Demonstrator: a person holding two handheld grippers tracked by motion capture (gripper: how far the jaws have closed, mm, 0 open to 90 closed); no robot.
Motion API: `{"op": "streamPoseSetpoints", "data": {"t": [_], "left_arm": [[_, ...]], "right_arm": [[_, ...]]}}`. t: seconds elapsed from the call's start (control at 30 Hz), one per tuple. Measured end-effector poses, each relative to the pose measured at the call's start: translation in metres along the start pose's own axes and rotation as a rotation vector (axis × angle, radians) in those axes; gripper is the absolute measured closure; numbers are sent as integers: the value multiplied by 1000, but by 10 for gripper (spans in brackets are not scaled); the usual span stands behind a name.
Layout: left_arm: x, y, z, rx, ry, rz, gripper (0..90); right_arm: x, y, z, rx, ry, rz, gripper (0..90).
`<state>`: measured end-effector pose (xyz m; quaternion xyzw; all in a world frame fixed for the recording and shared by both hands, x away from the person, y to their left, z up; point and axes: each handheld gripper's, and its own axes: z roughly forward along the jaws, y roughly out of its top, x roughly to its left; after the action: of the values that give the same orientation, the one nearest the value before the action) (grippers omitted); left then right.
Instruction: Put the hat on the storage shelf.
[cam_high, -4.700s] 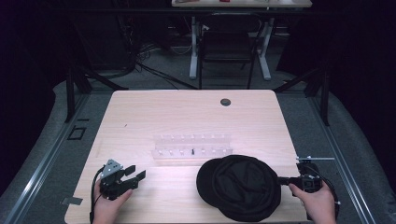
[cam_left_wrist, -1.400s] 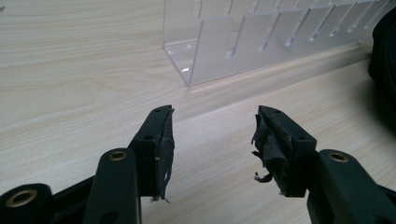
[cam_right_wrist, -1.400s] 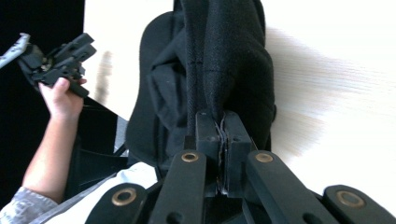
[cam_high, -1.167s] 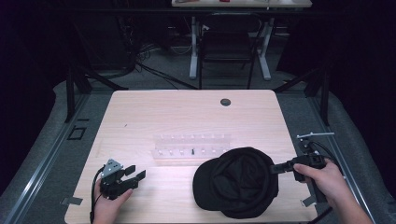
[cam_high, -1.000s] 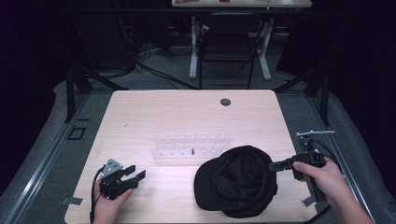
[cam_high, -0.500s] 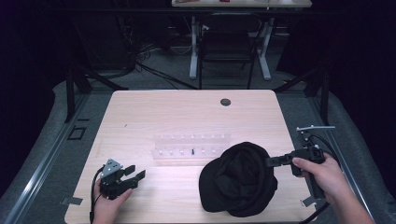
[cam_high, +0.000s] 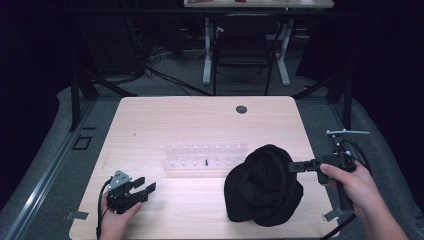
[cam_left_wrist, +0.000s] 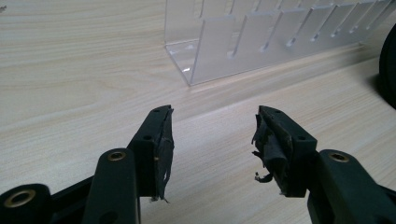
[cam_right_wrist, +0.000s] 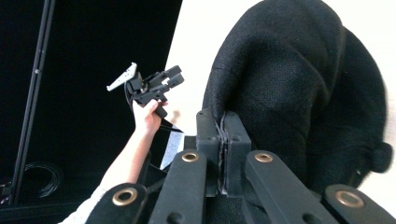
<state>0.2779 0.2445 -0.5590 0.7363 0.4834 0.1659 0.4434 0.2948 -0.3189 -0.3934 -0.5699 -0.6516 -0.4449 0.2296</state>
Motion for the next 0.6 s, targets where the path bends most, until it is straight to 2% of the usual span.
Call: {"op": "streamPoseSetpoints", "data": {"t": [0.33,0.37,0.4,0.43,0.6], "left_arm": [[0,0,0,3,2,-1,459],[0,0,0,3,-1,-1,457],[0,0,0,3,-1,-1,457],[0,0,0,2,-3,-2,456],[0,0,1,3,-3,-2,455]], "right_arm": [[16,5,-15,-49,13,-31,885],[18,6,-19,-38,-17,-41,885],[18,6,-19,-38,-17,-41,885],[18,6,-19,-64,12,-32,885],[20,7,-25,-83,4,-30,885]]}}
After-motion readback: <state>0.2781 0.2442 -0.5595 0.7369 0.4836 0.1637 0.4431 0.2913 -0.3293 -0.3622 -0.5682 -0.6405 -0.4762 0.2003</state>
